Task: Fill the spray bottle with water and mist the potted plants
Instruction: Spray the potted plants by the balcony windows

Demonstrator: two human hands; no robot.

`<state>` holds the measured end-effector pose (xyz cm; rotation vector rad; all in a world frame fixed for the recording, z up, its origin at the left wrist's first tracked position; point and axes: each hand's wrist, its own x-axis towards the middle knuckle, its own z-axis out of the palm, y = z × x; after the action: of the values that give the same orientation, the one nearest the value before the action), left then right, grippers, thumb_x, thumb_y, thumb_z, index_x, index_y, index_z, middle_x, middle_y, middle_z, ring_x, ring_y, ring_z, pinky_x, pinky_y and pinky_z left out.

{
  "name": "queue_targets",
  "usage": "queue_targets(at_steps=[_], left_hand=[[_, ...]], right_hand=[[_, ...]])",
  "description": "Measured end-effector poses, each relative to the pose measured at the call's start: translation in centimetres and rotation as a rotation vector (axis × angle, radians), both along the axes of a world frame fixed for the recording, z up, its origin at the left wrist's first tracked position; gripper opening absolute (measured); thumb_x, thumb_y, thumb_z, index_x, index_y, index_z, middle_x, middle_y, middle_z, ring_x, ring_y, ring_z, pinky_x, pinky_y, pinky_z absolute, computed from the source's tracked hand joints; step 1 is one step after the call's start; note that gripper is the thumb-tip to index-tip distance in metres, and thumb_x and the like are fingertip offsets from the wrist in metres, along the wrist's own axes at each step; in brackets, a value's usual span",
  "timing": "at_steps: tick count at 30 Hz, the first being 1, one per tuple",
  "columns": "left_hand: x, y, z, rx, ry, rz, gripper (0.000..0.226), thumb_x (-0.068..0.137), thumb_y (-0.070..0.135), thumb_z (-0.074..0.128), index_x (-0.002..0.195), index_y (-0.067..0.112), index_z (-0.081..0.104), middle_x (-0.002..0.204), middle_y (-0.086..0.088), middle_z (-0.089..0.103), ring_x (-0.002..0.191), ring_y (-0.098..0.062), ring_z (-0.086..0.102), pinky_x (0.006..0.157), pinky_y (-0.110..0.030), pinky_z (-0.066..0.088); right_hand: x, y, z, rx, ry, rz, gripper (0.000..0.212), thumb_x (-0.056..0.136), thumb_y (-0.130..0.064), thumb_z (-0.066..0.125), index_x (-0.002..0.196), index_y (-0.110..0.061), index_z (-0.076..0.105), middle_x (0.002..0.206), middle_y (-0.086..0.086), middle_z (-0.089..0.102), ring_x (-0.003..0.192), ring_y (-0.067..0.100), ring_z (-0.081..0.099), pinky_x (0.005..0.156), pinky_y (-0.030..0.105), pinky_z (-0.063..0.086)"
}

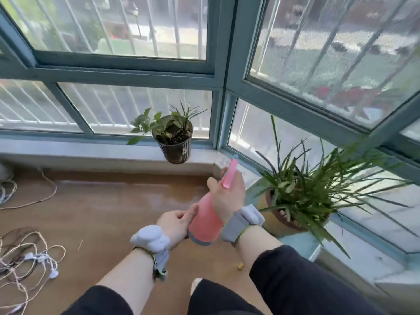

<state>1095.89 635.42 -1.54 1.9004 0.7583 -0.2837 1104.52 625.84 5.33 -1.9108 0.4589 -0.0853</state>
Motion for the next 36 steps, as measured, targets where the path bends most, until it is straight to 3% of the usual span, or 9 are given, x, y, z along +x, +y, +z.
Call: queue_targets(at_steps=[4, 6, 12, 15, 19, 22, 26, 29, 36], left_hand=[[2.5, 2.0, 1.2, 0.013, 0.01, -0.039, 0.081, 0.061, 0.087, 0.04, 0.059, 0.008, 0.062, 0.054, -0.003, 0.065, 0.06, -0.024, 0.067, 0.075, -0.044, 0.06], [3.4, 2.6, 1.7, 0.051, 0.018, -0.097, 0.076, 0.062, 0.088, 0.037, 0.053, 0.015, 0.056, 0.05, 0.0, 0.061, 0.055, -0.022, 0.065, 0.071, -0.041, 0.057], [8.2, 5.9, 1.3, 0.108, 0.055, -0.272, 0.068, 0.066, 0.086, 0.038, 0.048, 0.02, 0.047, 0.045, 0.004, 0.053, 0.048, -0.014, 0.052, 0.056, -0.027, 0.042], [10.6, 7.3, 1.1, 0.121, 0.034, -0.388, 0.065, 0.077, 0.078, 0.041, 0.051, 0.019, 0.048, 0.045, 0.004, 0.052, 0.051, -0.016, 0.053, 0.056, -0.027, 0.04], [14.6, 11.1, 1.4, 0.033, 0.02, -0.527, 0.08, 0.065, 0.084, 0.042, 0.064, 0.007, 0.064, 0.053, 0.001, 0.06, 0.057, -0.019, 0.058, 0.072, -0.038, 0.055], [16.7, 12.6, 1.6, 0.017, 0.013, -0.599, 0.074, 0.056, 0.09, 0.04, 0.056, 0.021, 0.067, 0.05, 0.004, 0.061, 0.055, -0.018, 0.058, 0.075, -0.037, 0.056], [19.4, 13.3, 1.6, 0.034, 0.043, -0.695, 0.074, 0.062, 0.089, 0.034, 0.044, 0.023, 0.062, 0.045, 0.003, 0.061, 0.053, -0.02, 0.059, 0.066, -0.032, 0.051], [21.2, 12.7, 1.7, 0.041, 0.07, -0.762, 0.073, 0.072, 0.084, 0.035, 0.044, 0.024, 0.064, 0.045, 0.0, 0.062, 0.049, -0.019, 0.058, 0.059, -0.028, 0.047], [28.1, 10.5, 1.7, 0.112, 0.067, -0.908, 0.071, 0.081, 0.076, 0.04, 0.041, 0.021, 0.062, 0.038, 0.005, 0.057, 0.054, -0.019, 0.06, 0.061, -0.026, 0.047]], right_hand=[[2.1, -0.2, 1.1, 0.065, 0.05, 0.261, 0.052, 0.066, -0.022, 0.07, 0.112, -0.004, 0.055, 0.097, 0.006, 0.056, 0.088, 0.023, 0.056, 0.072, 0.021, 0.037], [2.6, -0.6, 1.5, 0.132, 0.096, 0.377, 0.066, 0.065, -0.036, 0.066, 0.123, -0.013, 0.047, 0.107, -0.002, 0.052, 0.096, 0.015, 0.052, 0.086, 0.027, 0.044], [4.7, 0.8, 1.2, 0.209, 0.165, 0.204, 0.085, 0.061, -0.036, 0.075, 0.135, -0.018, 0.039, 0.13, 0.002, 0.052, 0.118, 0.019, 0.052, 0.102, 0.037, 0.044], [5.6, 2.2, 1.3, 0.154, 0.162, 0.126, 0.075, 0.074, -0.022, 0.079, 0.137, -0.015, 0.039, 0.132, 0.006, 0.051, 0.12, 0.023, 0.051, 0.102, 0.039, 0.043], [7.2, 6.2, 2.0, -0.012, 0.111, -0.141, 0.043, 0.071, -0.015, 0.074, 0.107, -0.011, 0.051, 0.103, 0.004, 0.054, 0.099, 0.024, 0.053, 0.084, 0.035, 0.043], [7.4, 7.7, 2.3, 0.022, 0.062, -0.204, 0.036, 0.073, -0.015, 0.071, 0.094, -0.02, 0.042, 0.096, -0.001, 0.048, 0.089, 0.018, 0.049, 0.076, 0.031, 0.038], [8.0, 9.1, 2.3, -0.008, 0.037, -0.31, 0.036, 0.074, -0.018, 0.07, 0.096, -0.022, 0.041, 0.099, -0.002, 0.047, 0.089, 0.015, 0.046, 0.077, 0.028, 0.034], [8.9, 9.2, 2.3, -0.025, 0.043, -0.378, 0.045, 0.075, -0.019, 0.071, 0.113, -0.013, 0.048, 0.108, 0.003, 0.05, 0.099, 0.02, 0.048, 0.081, 0.029, 0.035], [13.7, 7.5, 1.7, -0.007, 0.06, -0.543, 0.045, 0.077, -0.017, 0.071, 0.116, -0.007, 0.05, 0.102, 0.004, 0.05, 0.104, 0.026, 0.05, 0.088, 0.033, 0.039]])
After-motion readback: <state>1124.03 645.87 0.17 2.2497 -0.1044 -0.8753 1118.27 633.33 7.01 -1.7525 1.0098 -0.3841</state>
